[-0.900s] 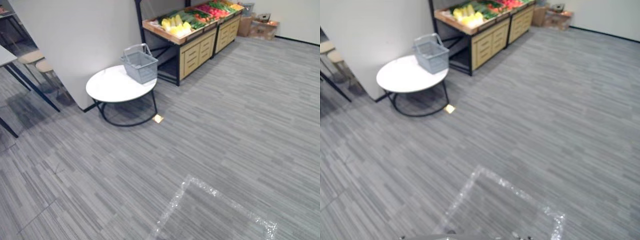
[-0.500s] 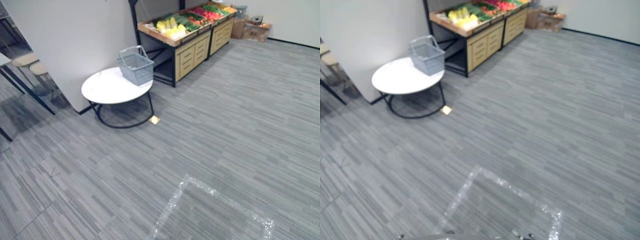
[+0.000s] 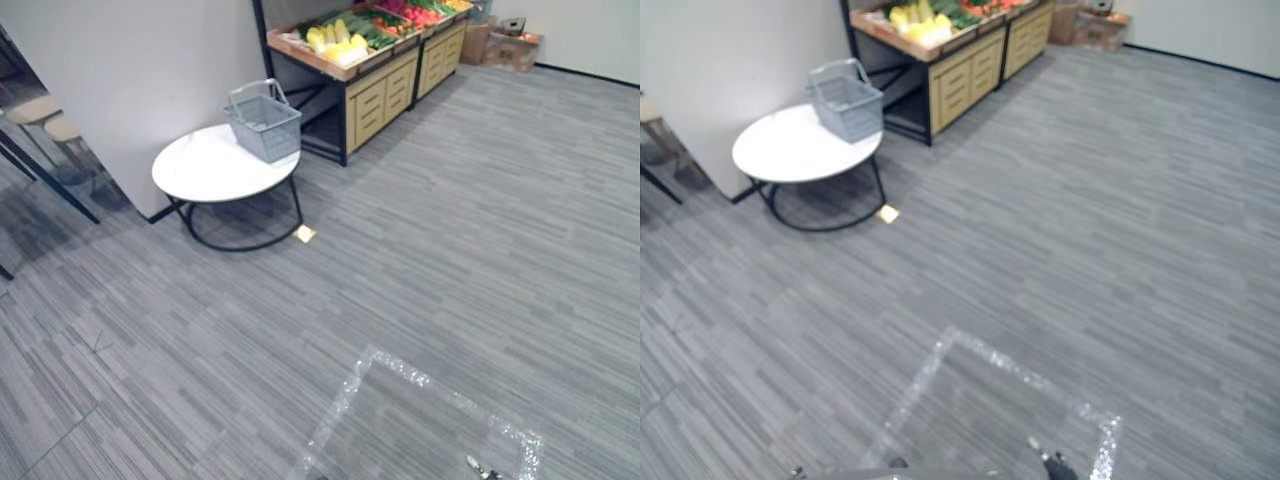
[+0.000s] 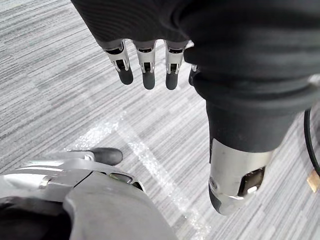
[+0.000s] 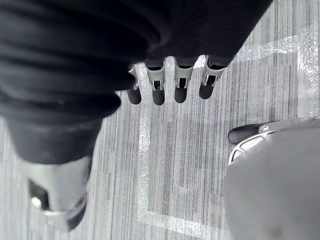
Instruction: Pick vegetable in the basket
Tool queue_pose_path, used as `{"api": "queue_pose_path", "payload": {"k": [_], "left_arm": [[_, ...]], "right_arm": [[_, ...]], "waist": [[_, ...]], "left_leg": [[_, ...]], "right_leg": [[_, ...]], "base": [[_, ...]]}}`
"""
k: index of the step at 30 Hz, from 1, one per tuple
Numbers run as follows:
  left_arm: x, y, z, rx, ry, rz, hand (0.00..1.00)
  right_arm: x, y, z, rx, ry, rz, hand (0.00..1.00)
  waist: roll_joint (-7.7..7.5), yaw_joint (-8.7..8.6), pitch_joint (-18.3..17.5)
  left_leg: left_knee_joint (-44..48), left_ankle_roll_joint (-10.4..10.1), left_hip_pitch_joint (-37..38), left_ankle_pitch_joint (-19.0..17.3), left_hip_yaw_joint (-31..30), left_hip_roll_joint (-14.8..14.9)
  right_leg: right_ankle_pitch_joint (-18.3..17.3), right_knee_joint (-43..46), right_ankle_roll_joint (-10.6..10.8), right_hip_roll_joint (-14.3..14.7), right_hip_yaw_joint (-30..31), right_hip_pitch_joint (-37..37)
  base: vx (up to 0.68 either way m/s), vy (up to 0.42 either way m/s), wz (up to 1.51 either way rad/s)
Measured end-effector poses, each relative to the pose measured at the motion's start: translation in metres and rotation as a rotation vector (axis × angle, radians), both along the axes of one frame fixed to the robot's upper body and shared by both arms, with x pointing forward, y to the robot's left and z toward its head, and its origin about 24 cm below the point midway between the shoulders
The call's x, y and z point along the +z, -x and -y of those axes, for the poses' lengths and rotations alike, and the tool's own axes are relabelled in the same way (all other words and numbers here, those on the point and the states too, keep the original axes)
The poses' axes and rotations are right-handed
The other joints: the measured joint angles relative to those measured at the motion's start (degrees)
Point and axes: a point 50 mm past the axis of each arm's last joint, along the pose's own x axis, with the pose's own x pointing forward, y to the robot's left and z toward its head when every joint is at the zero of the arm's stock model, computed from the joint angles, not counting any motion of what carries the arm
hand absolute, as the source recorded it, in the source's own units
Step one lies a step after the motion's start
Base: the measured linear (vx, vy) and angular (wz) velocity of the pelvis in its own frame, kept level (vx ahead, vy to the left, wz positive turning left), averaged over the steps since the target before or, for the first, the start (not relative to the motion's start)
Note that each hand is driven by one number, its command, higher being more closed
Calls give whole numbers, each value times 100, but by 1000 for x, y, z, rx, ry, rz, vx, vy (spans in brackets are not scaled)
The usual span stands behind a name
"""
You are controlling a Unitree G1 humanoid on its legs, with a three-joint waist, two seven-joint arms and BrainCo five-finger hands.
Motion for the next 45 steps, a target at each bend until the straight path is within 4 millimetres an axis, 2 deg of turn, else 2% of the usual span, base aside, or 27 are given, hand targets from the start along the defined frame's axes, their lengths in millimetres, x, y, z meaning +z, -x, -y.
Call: {"api": "queue_pose_path", "payload": {"k": [21,24,29,32,33,34,35,36,37,38,39,40,41,42,43,44,45], "left_arm": [[1,-5,-2,24,-5,28,0],[3,-12,-3,22,-14,48,0],[5,-30,2,19,-29,95,0],[12,-48,-5,35,-48,166,0],[15,-54,-6,46,-47,199,0],[16,-56,-6,54,-43,211,0],[16,-57,-3,55,-31,220,0],[16,-60,-1,51,-25,229,0],[17,-62,0,45,-25,237,0],[18,-66,-1,41,-27,252,0],[18,-65,-1,43,-23,250,0],[18,-65,0,45,-21,250,0],[18,-64,0,65,-12,252,0],[17,-63,0,75,-8,251,0],[17,-63,1,75,-6,250,0],[16,-62,3,70,0,246,0],[15,-60,6,72,7,241,0]], "right_arm": [[2,-9,2,93,35,4,0],[4,-18,2,156,75,3,0],[9,-42,2,205,121,36,0],[10,-47,-2,232,130,43,0],[10,-46,0,236,138,39,0],[10,-46,1,239,142,40,0],[10,-41,8,257,161,24,0],[11,-38,12,271,174,16,0],[11,-37,13,272,176,14,0],[11,-40,12,282,176,19,0],[13,-47,12,294,184,39,0],[15,-50,14,296,192,49,0],[16,-54,14,298,196,61,0],[17,-57,13,304,198,70,0],[18,-58,13,308,199,72,0],[18,-59,14,321,208,70,0],[18,-59,14,333,214,67,0]], "waist": [[-7,0,98],[-1,2,145],[131,13,241],[-9,23,476],[-9,22,553],[11,26,614],[103,60,686],[169,160,729],[154,170,747],[96,186,781],[124,189,804],[137,180,811],[138,183,815],[139,186,814],[158,178,805],[239,217,804],[314,274,800]], "left_leg": [[1,0,-169,-24,-6,-3],[1,-1,-216,-23,-11,-3],[53,-5,-417,-23,85,87],[1709,-174,-1180,-474,85,246],[2862,-171,-1686,-588,41,415],[3349,-171,-1872,-584,-8,506],[4098,-180,-2127,-565,-123,684],[4582,-260,-2287,-468,-220,769],[4781,-311,-2424,-369,-263,783],[4992,-273,-2660,-404,-329,754],[4544,-262,-2748,-571,-335,756],[4222,-259,-2785,-566,-345,764],[3414,-255,-2802,-473,-356,765],[2375,-300,-2770,-167,-390,772],[1821,-323,-2751,6,-392,790],[1093,-347,-2717,162,-389,929],[898,-352,-2720,158,-401,1047]], "right_leg": [[0,-74,0,13,-72,-107],[0,-84,-1,19,-82,-145],[-44,237,-57,36,-73,-502],[-105,303,-123,-84,-200,-476],[-154,280,-146,-91,-337,-356],[-178,273,-151,-79,-390,-252],[-268,294,-147,-24,-447,-111],[-379,317,-184,-5,-457,28],[-398,310,-191,-30,-456,71],[-407,296,-185,-94,-485,106],[-407,275,-184,-153,-482,85],[-407,255,-183,-180,-480,82],[-412,208,-171,-253,-458,85],[-444,195,-68,-326,-452,80],[-479,196,0,-350,-435,84],[-555,204,140,-354,-354,129],[-624,213,294,-351,-277,199]], "base": [[3,-3,1],[35,-11,1],[17,-9,-7],[-7,-22,18],[-38,-45,40],[-70,-14,43],[-44,35,28],[-18,57,21],[58,61,17],[144,107,8],[158,124,4],[203,173,-6],[216,203,-9],[232,222,-9],[272,271,-15],[334,341,-28],[376,376,-35]]}}
